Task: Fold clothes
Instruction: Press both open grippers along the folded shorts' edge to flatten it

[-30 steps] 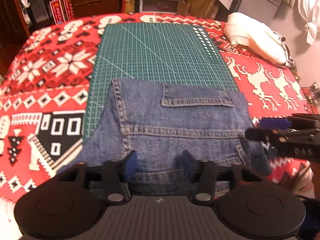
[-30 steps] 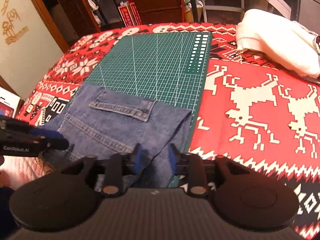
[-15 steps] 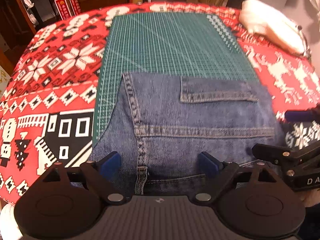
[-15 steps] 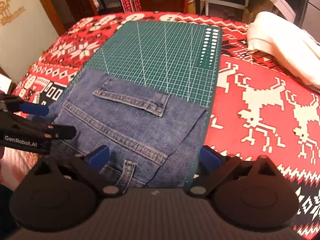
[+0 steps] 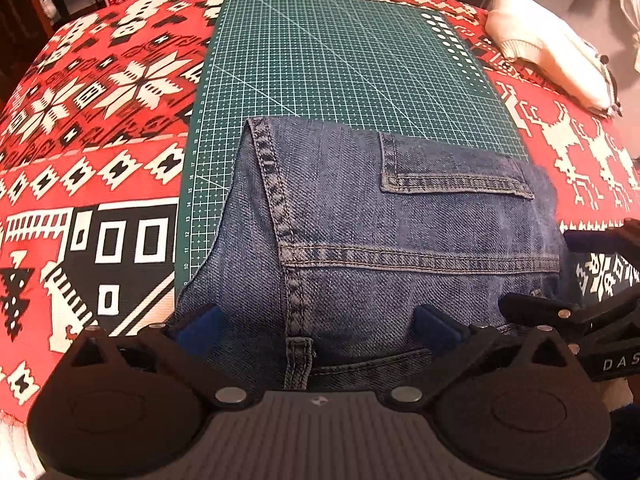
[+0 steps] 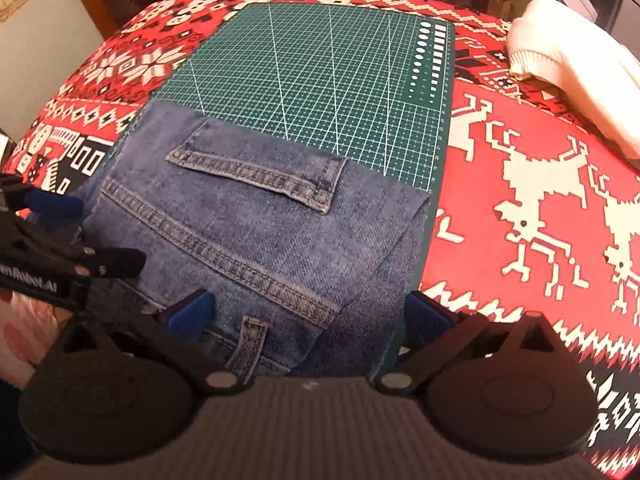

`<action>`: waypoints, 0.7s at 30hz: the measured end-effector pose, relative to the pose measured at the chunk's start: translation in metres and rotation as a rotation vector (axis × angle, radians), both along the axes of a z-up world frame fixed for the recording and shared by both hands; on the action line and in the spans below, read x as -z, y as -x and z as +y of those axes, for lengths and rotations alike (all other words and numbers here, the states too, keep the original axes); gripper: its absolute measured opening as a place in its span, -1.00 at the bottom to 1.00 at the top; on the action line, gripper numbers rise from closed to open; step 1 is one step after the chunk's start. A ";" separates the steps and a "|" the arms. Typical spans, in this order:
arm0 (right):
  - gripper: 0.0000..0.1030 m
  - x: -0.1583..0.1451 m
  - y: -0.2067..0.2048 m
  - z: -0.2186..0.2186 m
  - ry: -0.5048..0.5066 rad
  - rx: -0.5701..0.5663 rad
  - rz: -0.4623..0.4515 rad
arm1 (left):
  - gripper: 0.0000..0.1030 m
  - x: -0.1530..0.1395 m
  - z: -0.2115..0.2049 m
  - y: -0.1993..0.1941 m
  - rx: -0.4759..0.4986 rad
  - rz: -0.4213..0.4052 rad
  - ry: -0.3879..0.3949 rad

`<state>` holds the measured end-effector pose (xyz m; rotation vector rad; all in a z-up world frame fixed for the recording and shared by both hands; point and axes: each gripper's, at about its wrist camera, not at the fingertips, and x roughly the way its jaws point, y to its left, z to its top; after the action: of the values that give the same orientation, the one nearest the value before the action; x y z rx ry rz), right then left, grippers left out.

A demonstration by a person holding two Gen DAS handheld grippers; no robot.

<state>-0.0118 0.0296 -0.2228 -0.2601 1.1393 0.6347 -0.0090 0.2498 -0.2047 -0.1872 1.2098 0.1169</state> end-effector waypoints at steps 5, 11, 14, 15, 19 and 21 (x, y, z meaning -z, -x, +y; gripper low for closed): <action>0.99 0.000 0.000 0.001 0.006 0.009 0.001 | 1.00 0.000 -0.003 0.005 0.000 -0.036 -0.009; 0.99 -0.001 -0.001 0.002 0.006 0.006 -0.002 | 1.00 0.001 -0.002 0.008 0.003 -0.059 -0.012; 0.99 -0.002 -0.001 0.002 0.008 0.005 -0.001 | 1.00 0.001 -0.002 0.006 0.000 -0.053 -0.009; 0.99 -0.002 -0.001 0.002 0.009 0.006 0.000 | 1.00 0.001 -0.002 0.007 -0.003 -0.055 -0.009; 0.99 -0.002 0.000 0.001 0.004 0.009 -0.007 | 1.00 0.001 -0.002 0.008 -0.009 -0.066 -0.012; 0.99 -0.002 0.002 -0.001 -0.007 0.014 -0.019 | 1.00 0.000 -0.003 0.008 -0.007 -0.068 -0.012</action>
<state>-0.0136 0.0289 -0.2210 -0.2513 1.1191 0.6224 -0.0169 0.2473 -0.2051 -0.1836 1.1406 0.1232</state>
